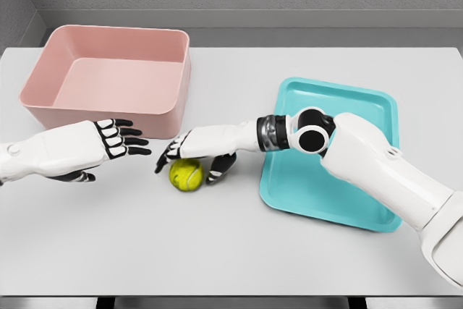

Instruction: Put the tennis from the blue tray into the pink basket with both arms

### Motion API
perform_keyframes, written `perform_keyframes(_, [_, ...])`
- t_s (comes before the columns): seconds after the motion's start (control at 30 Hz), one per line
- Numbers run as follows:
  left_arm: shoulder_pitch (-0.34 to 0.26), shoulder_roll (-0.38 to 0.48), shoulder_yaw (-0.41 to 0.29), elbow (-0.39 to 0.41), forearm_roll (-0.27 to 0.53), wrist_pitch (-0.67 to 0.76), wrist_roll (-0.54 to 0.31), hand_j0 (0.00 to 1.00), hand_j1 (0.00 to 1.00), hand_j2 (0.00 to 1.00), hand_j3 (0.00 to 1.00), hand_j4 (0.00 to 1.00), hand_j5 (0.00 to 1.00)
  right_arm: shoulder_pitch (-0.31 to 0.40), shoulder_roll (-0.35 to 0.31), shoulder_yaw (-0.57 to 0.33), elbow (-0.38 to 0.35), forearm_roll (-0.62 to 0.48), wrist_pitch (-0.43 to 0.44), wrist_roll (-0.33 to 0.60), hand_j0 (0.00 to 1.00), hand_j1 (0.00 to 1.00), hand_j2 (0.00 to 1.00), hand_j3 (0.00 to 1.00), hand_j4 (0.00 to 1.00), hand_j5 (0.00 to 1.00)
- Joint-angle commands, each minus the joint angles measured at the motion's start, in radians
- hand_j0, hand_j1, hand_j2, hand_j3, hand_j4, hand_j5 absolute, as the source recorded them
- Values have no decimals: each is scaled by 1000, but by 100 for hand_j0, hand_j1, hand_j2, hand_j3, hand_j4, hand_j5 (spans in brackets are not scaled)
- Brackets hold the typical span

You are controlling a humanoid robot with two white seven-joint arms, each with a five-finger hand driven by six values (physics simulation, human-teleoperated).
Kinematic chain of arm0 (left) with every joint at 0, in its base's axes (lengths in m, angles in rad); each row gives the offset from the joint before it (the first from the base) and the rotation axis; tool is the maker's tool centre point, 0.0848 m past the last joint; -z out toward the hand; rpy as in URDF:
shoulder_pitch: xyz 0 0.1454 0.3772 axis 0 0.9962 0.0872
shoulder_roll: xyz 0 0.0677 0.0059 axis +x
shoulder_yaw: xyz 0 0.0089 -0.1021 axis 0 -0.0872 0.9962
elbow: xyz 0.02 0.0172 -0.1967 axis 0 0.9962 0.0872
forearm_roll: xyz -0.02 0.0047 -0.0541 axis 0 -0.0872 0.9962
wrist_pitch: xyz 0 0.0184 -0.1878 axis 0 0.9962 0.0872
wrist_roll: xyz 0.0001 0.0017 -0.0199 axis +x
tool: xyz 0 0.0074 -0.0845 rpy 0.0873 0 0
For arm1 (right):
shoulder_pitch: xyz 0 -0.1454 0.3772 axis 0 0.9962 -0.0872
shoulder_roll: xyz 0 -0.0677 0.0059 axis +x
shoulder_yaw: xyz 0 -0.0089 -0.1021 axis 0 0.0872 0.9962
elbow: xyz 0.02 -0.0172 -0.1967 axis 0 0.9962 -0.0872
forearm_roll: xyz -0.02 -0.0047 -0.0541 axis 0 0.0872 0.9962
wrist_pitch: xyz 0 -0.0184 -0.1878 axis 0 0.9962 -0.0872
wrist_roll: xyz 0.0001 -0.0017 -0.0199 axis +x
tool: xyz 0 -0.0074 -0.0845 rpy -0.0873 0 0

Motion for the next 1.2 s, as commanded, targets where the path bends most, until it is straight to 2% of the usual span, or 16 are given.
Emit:
perform_keyframes(0.0, [2, 1, 3, 0, 8, 0, 3, 100, 100, 100, 100, 100, 100, 0, -6, -7, -13, -9, 2, -1, 100, 100, 100, 100, 100, 100])
perform_keyframes(0.07, [2, 7, 11, 2, 16, 0, 11, 100, 100, 100, 100, 100, 100, -15, -13, -9, -34, -12, 2, -1, 100, 100, 100, 100, 100, 100])
perform_keyframes(0.17, [6, 11, 13, 12, 17, 0, 20, 100, 100, 100, 100, 100, 100, -35, -84, -38, -64, -15, 2, 5, 100, 100, 100, 100, 100, 100])
perform_keyframes(0.27, [5, 14, 14, 67, 34, 0, 21, 100, 100, 100, 100, 100, 100, -61, -140, -38, -67, -15, 2, 7, 100, 100, 100, 100, 100, 100])
perform_keyframes(0.37, [2, 7, 16, 29, 37, 0, 20, 100, 100, 100, 100, 100, 100, -89, -208, -49, -93, -15, 2, 5, 100, 100, 100, 100, 100, 100])
perform_keyframes(0.4, [0, -2, 19, 2, 37, 0, 20, 100, 100, 100, 100, 100, 100, -91, -237, -53, -96, -15, 2, 4, 100, 100, 100, 100, 100, 100])
perform_keyframes(0.43, [0, -19, 17, 0, 31, 0, 18, 100, 100, 100, 100, 100, 100, -97, -266, -61, -96, -15, 2, 1, 100, 100, 100, 100, 100, 100])
perform_keyframes(0.5, [-5, -68, 14, 0, 27, 0, 11, 100, 100, 100, 100, 100, 100, -87, -331, -138, -88, -13, 2, 7, 100, 100, 100, 100, 100, 100])
perform_keyframes(0.63, [-8, -147, 7, 0, -1, 0, 6, 100, 100, 100, 100, 100, 100, -81, -424, -199, -54, -7, 2, 7, 100, 100, 100, 100, 100, 100])
perform_keyframes(0.7, [-9, -188, 3, 0, -39, 0, 4, 100, 100, 100, 100, 100, 100, -57, -432, -213, 51, -7, 2, -1, 100, 100, 100, 100, 100, 100])
perform_keyframes(0.73, [-12, -200, 2, -2, -47, 0, 4, 100, 100, 100, 100, 100, 100, -41, -432, -233, 79, -10, 2, -6, 100, 100, 100, 100, 100, 100])
perform_keyframes(0.8, [-29, -222, -1, 0, -79, 0, 4, 100, 100, 100, 100, 100, 100, 17, -478, -300, 76, -10, 2, -6, 100, 100, 100, 100, 100, 100])
perform_keyframes(0.87, [-46, -256, -3, -2, -110, 0, 3, 100, 100, 100, 100, 100, 100, 20, -504, -328, 78, -13, 2, -6, 100, 100, 100, 100, 100, 100])
perform_keyframes(0.93, [-49, -268, -3, 0, -127, 0, 3, 100, 100, 100, 100, 100, 100, 29, -503, -379, 81, -18, 2, -7, 100, 100, 100, 100, 100, 100])
perform_keyframes(1.17, [-46, -256, -46, 0, -127, 0, 3, 100, 100, 100, 100, 100, 100, 58, -498, -414, 76, -18, 2, -7, 100, 100, 100, 100, 100, 100])
